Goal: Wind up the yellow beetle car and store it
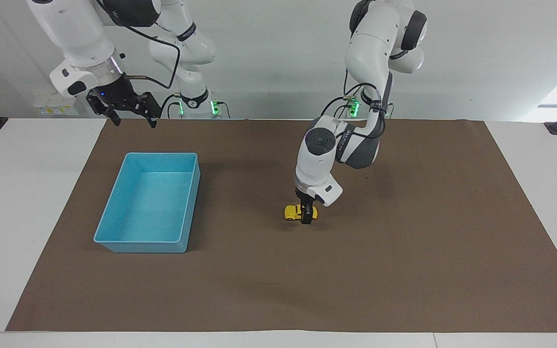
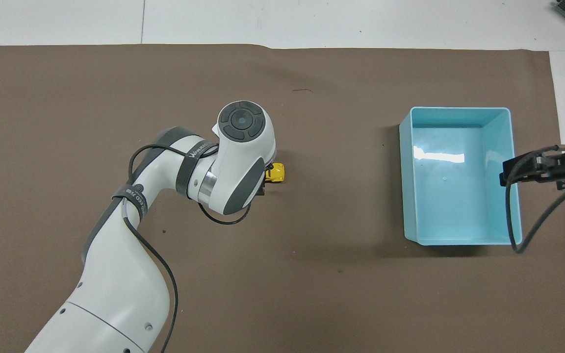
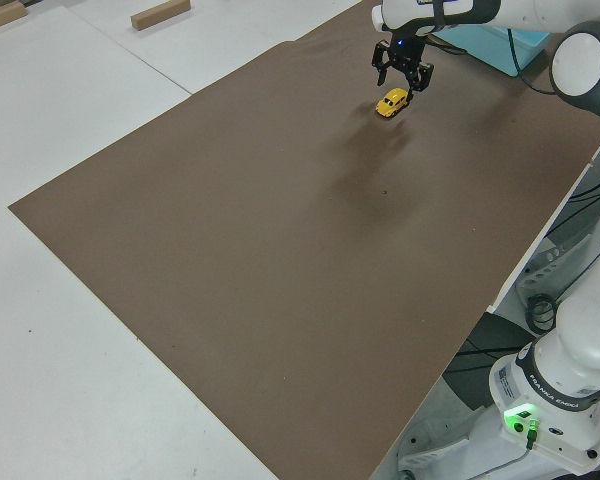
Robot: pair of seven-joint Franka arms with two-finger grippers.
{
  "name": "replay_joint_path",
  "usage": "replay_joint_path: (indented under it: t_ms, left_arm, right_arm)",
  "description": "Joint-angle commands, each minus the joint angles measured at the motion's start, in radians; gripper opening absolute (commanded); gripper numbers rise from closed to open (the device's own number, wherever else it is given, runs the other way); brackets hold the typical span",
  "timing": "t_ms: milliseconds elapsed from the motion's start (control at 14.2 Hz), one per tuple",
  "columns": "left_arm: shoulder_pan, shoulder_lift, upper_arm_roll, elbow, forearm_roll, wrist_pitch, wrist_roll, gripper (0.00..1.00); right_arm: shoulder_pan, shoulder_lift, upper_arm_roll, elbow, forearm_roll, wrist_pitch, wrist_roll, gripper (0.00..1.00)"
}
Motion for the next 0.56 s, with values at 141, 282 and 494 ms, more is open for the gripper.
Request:
replay_joint_path:
  t_ms: [141,282,494]
  left_arm:
    - [-0.015,-0.006,0.009,-0.027,0.015,0.010,-0.011,0.38]
    - [-0.015,-0.006,0.009,-0.027,0.015,0.011,0.002,0.11]
    - [-0.013,-0.006,0.009,-0.032,0.015,0.013,0.013,0.04]
  right_arm:
    - [-0.005,-0.011,0.001,-0.010,0.006,0.000,-0.022,1.00]
    - [-0.005,-0.010,0.001,-0.010,0.006,0.000,-0.021,1.00]
    - [-0.005,-0.011,0.001,-0.010,0.006,0.000,-0.022,1.00]
